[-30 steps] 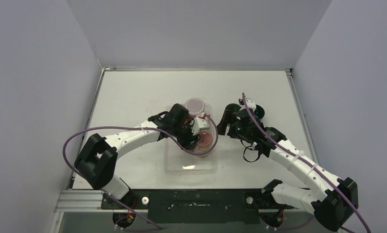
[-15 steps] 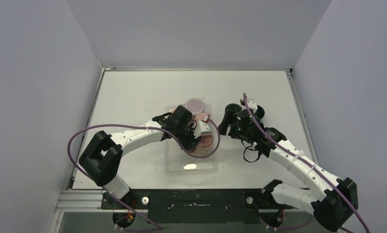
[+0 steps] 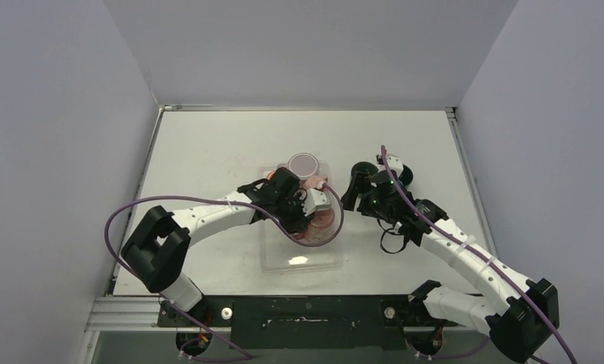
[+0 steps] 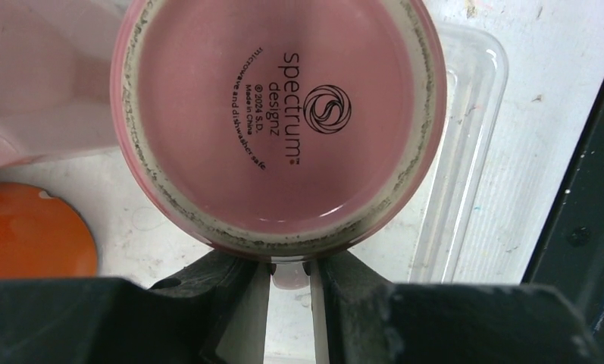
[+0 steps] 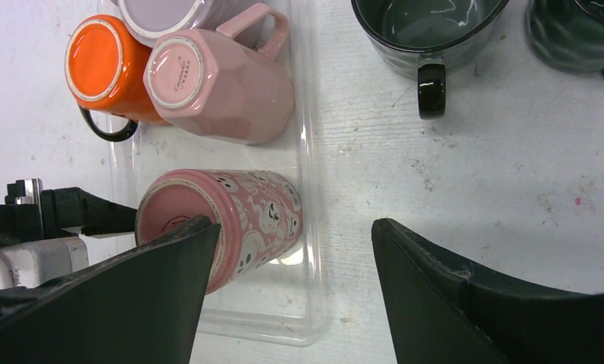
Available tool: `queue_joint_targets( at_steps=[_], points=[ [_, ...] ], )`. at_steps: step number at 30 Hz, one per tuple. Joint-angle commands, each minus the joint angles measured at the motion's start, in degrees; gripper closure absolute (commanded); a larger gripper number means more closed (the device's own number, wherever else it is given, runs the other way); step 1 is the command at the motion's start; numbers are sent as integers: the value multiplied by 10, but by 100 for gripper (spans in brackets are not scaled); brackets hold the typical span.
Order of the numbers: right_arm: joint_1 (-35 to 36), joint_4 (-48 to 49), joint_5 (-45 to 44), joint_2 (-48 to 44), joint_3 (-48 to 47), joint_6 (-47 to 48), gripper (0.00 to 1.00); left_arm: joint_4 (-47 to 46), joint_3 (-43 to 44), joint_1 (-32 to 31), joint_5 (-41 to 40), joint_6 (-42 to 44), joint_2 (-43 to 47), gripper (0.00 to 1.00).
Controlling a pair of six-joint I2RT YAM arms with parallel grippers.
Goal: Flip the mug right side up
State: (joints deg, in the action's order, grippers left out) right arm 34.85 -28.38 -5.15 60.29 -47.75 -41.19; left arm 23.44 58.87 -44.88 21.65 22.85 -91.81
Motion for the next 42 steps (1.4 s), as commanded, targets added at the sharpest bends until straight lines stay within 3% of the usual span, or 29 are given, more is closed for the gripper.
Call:
queue_joint_targets(
  at_steps=[1,16,22,33,42],
  points=[
    [-5,13,-13,-27,5,0,25,-54,-19,10,18,-68,48,100],
    [-6,101,46,-88,25,-6,23,-182,-132,42,17,-199,241,100],
    [-6,145,86,-112,15,-10,21,-294,-151,76,16,-301,314,100],
    [-5,266,167,-166,28,-43,0,-416,-72,96,17,-459,342,100],
    [2,429,211,-147,62,-147,5,-525,9,95,11,-617,332,100]
  ],
)
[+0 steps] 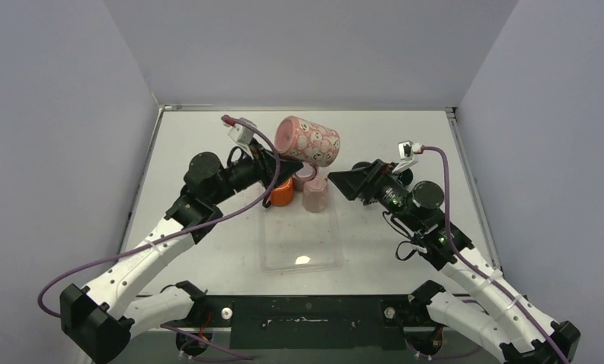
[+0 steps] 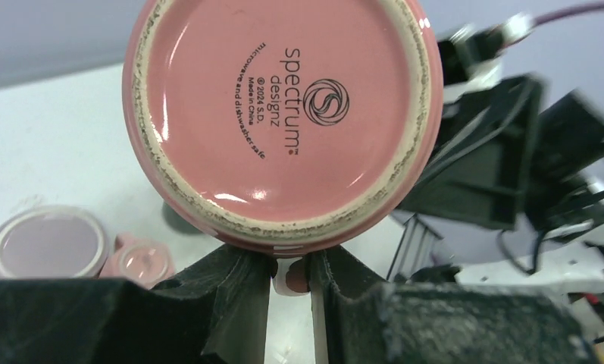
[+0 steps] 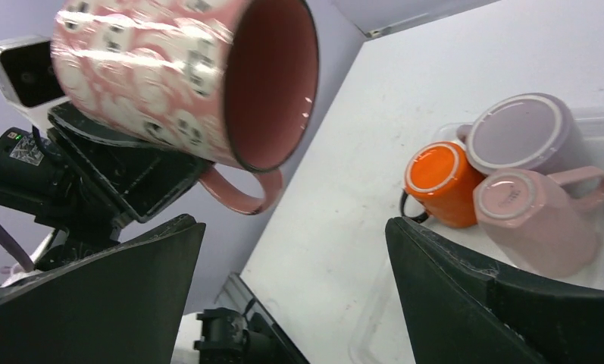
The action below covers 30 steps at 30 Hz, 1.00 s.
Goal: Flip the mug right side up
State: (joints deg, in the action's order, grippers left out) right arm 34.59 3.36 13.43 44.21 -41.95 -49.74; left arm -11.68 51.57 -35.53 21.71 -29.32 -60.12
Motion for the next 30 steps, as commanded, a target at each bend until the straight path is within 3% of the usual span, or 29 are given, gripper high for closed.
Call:
queue_joint_targets(
  at_steps=[1,15,24,30],
  points=[
    [5,131,30,19,4,-73,5,-182,92,1,14,-109,11,100],
    [64,299,103,110,-102,-72,3,-284,180,2,48,-235,-46,100],
    [97,324,40,102,-102,-45,2,-299,177,1,55,-256,-39,100],
    [97,340,14,118,-130,-54,7,-298,171,1,51,-276,-20,100]
  ],
)
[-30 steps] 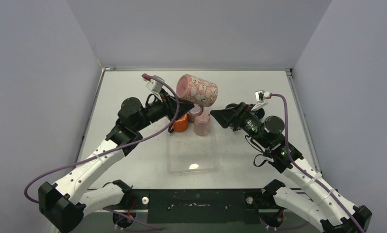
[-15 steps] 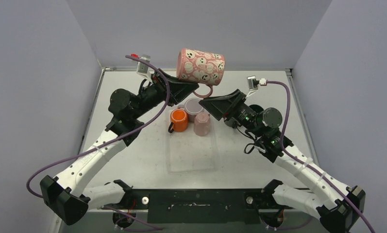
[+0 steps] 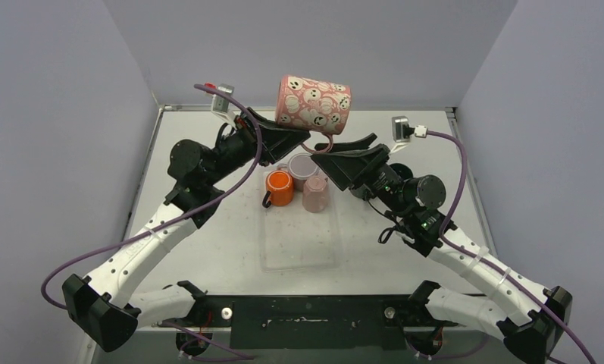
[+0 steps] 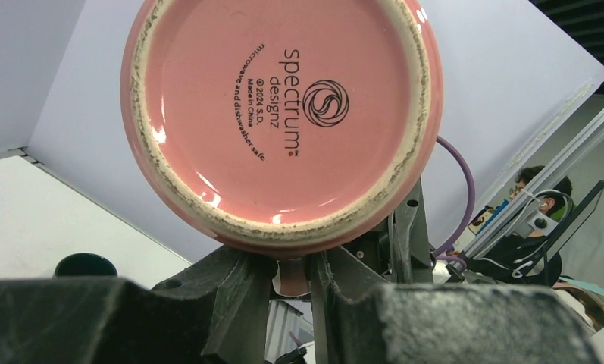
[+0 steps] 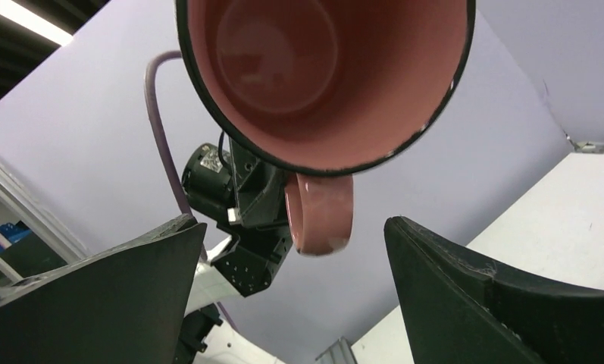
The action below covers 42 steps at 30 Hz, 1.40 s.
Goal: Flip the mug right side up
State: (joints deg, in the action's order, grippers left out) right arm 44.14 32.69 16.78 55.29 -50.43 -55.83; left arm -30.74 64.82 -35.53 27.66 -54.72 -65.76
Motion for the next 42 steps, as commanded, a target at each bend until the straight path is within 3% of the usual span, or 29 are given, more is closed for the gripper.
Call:
queue_joint_targets(
  at_steps=[1,6,10,15,17,19,23,24,27,29,31,36,42],
  points=[
    [1,46,-13,14,-54,6,9,-109,38,1,-8,-26,38,100],
    [3,58,11,48,-85,-1,22,-117,30,1,-11,-37,44,100],
    [5,64,18,59,-96,-6,39,-120,29,1,-11,-41,47,100],
    [6,71,15,62,-98,-8,63,-126,24,1,-9,-39,50,100],
    [7,81,12,59,-94,-5,82,-141,21,1,-6,-38,52,100],
    [7,82,6,54,-92,3,94,-147,19,1,-4,-38,54,100],
    [7,63,-1,49,-102,28,95,-150,16,1,1,-36,56,100],
    [7,62,-1,48,-104,34,95,-147,16,1,0,-36,57,94],
    [7,44,-7,43,-113,60,95,-119,15,1,-15,-23,65,55],
    [7,19,-19,37,-123,83,95,-82,12,1,-34,-1,75,38],
    [7,-11,-29,32,-139,105,95,-49,2,1,-53,30,88,27],
    [5,-161,-113,20,-186,164,95,90,-39,2,-143,122,131,13],
    [-3,-395,-296,25,-246,218,95,228,-80,2,-254,210,171,12]
  ],
)
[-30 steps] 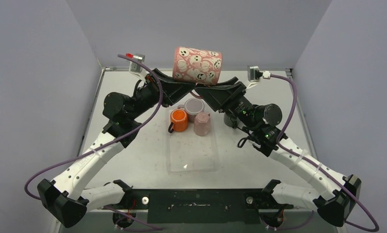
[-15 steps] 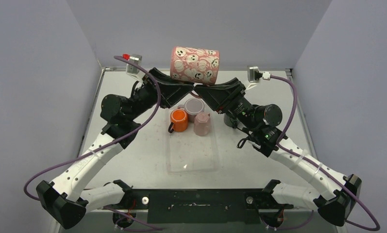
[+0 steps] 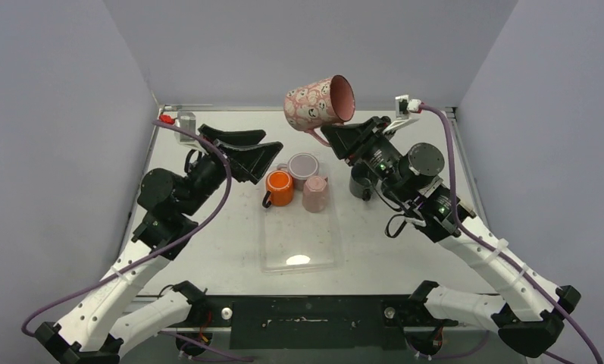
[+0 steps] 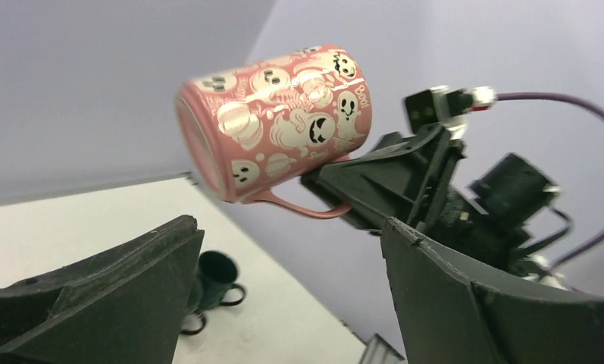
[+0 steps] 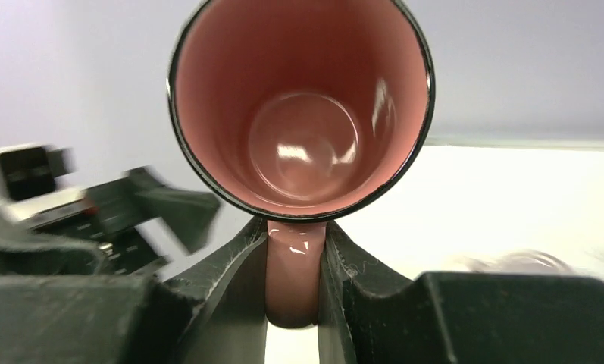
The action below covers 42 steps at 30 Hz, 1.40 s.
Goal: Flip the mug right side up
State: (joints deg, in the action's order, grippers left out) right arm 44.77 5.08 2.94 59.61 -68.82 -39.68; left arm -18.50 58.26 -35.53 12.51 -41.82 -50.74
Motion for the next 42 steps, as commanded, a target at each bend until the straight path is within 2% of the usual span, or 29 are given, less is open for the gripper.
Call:
queue_joint_targets(
  at_steps=[1,4,7,13,17,26,30,35,42],
  points=[
    [-14,-157,-183,-15,-72,64,95,124,-19,2,-118,90,24,12],
    [-32,-262,-255,5,-105,85,95,172,-25,3,-164,100,28,12],
    [-65,-330,-297,26,-127,103,95,206,-30,3,-172,106,23,11],
    [-146,-409,-342,72,-164,134,95,226,-39,3,-169,107,7,11],
    [-223,-429,-332,93,-161,146,95,225,-49,3,-155,121,3,11],
    [-427,-415,-266,92,-69,114,95,285,-38,4,-161,150,-19,10],
    [-504,-340,-194,68,23,95,95,298,-34,5,-155,154,-35,10],
    [-536,-297,-161,81,77,98,95,310,-23,5,-138,160,-58,9],
    [-541,-239,-138,95,134,105,95,346,-1,7,-135,167,-95,9]
  ],
)
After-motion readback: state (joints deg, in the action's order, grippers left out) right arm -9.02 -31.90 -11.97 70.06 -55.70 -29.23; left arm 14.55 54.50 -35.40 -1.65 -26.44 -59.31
